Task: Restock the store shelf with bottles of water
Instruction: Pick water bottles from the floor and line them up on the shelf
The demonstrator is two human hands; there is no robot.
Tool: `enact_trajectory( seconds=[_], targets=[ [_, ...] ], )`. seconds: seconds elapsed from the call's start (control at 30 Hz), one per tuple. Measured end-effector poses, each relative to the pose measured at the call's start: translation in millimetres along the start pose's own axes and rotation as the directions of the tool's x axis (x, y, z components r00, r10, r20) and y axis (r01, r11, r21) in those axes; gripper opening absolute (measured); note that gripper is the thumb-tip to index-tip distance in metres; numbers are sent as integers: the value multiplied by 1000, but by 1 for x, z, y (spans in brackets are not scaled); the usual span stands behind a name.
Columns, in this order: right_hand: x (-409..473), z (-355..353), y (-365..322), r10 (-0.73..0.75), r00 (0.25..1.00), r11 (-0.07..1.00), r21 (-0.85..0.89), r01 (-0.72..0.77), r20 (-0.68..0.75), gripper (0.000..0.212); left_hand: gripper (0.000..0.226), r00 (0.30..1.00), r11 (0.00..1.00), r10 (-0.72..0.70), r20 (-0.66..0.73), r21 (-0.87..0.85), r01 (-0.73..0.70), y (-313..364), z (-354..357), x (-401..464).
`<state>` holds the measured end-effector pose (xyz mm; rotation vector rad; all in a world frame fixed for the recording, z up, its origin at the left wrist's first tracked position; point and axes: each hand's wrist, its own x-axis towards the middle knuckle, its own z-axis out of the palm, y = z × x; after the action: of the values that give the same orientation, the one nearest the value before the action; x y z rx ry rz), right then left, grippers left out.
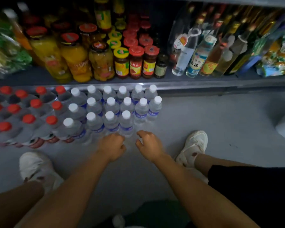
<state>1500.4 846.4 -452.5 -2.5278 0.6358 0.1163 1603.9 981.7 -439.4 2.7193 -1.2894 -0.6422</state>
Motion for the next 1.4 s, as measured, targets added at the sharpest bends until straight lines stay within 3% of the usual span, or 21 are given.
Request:
enact_trajectory(
  seconds=[0.13, 0.27, 0.73, 0.93, 1.07, 1.2, 1.33, 1.4],
  targets=[
    [21, 18, 1, 72, 997, 994, 84, -72, -1, 48, 33, 999, 999, -19, 49, -39, 21, -16, 23, 9],
    [49, 25, -9, 71, 993, 979, 200, -51, -93, 67, 33, 995, 997, -55, 78, -58, 59, -25, 35, 13],
    [77, 16, -17, 100, 985, 977, 202, -70, -141, 61, 29, 998, 994, -54, 31, -97, 57, -37, 26, 16],
    [53, -36, -37, 107, 969, 982, 177, -68, -223, 44, 15, 996, 989, -9, -87, -151, -4, -28, -17, -2],
    [40, -94, -65, 97, 955, 990, 129, -62, -281, 51, 19, 973, 996, 12, -231, -80, -31, -17, -71, -19],
    [25, -157, -99, 51, 919, 995, 102, -12, -391, 41, 19, 924, 999, 23, -381, -24, -34, -10, -139, -34],
    [22, -216, -139, 6, 876, 992, 110, 54, -482, 62, 23, 839, 997, 70, -540, 63, -43, 3, -211, -52],
    [23, -243, -158, -34, 850, 991, 92, 96, -525, 59, 22, 796, 994, 96, -598, 104, -42, 8, -244, -57]
  ],
)
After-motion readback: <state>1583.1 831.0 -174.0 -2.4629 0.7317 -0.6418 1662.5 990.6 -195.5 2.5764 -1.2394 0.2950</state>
